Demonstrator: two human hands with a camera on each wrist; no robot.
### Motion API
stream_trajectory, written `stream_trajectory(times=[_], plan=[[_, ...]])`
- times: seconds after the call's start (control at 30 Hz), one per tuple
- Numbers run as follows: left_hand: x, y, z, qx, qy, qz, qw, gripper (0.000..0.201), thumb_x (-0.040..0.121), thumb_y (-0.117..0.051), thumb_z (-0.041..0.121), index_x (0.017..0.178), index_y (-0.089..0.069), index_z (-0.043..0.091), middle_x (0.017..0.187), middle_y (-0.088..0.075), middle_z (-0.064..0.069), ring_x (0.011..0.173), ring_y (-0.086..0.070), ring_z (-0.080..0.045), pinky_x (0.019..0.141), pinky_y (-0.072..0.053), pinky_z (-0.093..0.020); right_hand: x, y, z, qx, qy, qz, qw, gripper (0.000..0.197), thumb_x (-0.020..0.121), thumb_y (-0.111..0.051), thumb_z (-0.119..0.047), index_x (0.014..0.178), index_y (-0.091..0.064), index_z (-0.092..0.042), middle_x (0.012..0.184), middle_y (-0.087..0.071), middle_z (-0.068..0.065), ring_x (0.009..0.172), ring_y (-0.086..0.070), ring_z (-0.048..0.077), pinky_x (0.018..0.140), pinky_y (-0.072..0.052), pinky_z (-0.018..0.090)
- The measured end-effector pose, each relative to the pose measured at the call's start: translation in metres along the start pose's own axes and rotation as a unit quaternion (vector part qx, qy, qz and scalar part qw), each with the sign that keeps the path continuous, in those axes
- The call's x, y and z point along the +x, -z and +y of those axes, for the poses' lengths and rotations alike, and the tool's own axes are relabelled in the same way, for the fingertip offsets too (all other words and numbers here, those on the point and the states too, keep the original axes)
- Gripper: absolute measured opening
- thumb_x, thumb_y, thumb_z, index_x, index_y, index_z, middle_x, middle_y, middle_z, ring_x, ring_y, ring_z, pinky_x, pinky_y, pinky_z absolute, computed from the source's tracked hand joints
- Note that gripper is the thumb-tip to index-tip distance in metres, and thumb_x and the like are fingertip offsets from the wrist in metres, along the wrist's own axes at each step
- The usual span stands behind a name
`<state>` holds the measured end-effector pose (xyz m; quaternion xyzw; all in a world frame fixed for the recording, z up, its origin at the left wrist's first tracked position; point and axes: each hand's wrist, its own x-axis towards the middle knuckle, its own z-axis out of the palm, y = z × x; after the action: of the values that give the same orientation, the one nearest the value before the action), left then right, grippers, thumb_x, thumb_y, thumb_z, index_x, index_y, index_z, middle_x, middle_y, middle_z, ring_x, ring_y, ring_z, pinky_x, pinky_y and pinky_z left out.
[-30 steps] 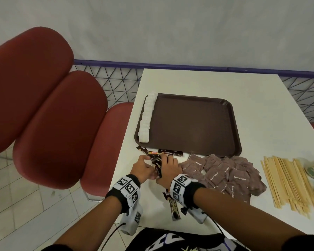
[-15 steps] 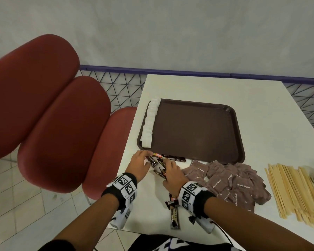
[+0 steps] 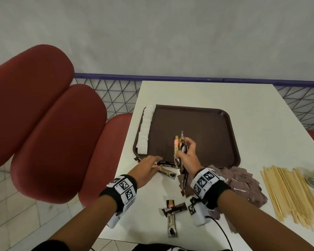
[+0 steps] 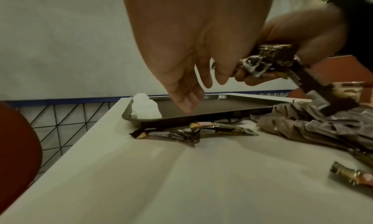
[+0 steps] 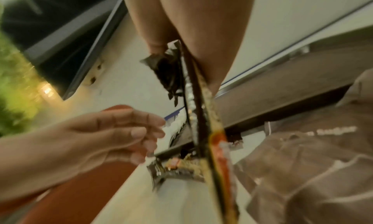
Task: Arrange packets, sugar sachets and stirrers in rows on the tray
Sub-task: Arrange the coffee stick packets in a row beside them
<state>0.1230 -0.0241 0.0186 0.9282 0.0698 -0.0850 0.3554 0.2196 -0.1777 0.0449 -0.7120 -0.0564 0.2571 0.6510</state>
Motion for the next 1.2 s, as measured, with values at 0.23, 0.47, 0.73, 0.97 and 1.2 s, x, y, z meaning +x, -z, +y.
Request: stream_trajectory(times=[0.23,0.47,0.73,0.97,1.2], plan=[[0.008,-0.019,0.037,-0.169,0.017,-0.094,0.981,0.062,0.083,-0.068,0.028,0.137,-0.038,0.022,0.116,-0.059,0.001,0.103,-0.057,-0.010,0.090,-0.046,-0.021,0.010,-0.005,-0.002,0.206,-0.090,0.107,0.968,0.055,0.082,-0.048,0.002,0.124,-0.030,-0.028,0.089,-0.053,0.007,0.071,-0.053,0.020,0.063,-0.046,0.034],[0.009,-0.026,0.040,-0.205,0.025,-0.101,0.973,0.019,0.086,-0.063,0.011,0.105,-0.064,0.010,0.079,-0.061,0.008,0.079,-0.060,-0.013,0.082,-0.049,-0.029,0.010,-0.001,-0.002,0.260,-0.099,0.122,0.953,0.054,0.082,-0.046,0.005,0.125,-0.032,-0.025,0.087,-0.052,0.007,0.071,-0.053,0.020,0.062,-0.045,0.034],[0.008,-0.019,0.029,-0.233,0.073,-0.103,0.964,0.018,0.087,-0.052,0.005,0.099,-0.059,0.016,0.093,-0.063,0.000,0.090,-0.065,-0.018,0.089,-0.051,-0.034,0.015,-0.005,-0.008,0.288,-0.088,0.141,0.943,0.052,0.082,-0.045,0.009,0.118,-0.032,-0.027,0.091,-0.051,0.006,0.073,-0.052,0.017,0.061,-0.045,0.031],[0.022,-0.003,0.028,-0.396,0.129,0.068,0.907,0.038,0.095,-0.044,0.036,0.128,-0.047,0.017,0.124,-0.055,-0.006,0.108,-0.057,-0.017,0.093,-0.050,-0.033,0.010,-0.013,-0.007,0.180,-0.077,0.085,0.977,0.059,0.082,-0.046,0.005,0.126,-0.029,-0.030,0.106,-0.052,0.008,0.088,-0.054,0.021,0.083,-0.047,0.041],[0.039,0.008,0.051,-0.590,0.172,0.024,0.788,0.067,0.080,-0.060,0.056,0.132,-0.048,0.016,0.126,-0.059,-0.013,0.112,-0.060,-0.022,0.087,-0.049,-0.033,-0.014,-0.057,-0.010,-0.005,0.009,-0.021,1.000,0.040,0.092,-0.046,-0.013,0.121,-0.027,-0.033,0.123,-0.043,0.004,0.118,-0.047,0.019,0.104,-0.042,0.040]])
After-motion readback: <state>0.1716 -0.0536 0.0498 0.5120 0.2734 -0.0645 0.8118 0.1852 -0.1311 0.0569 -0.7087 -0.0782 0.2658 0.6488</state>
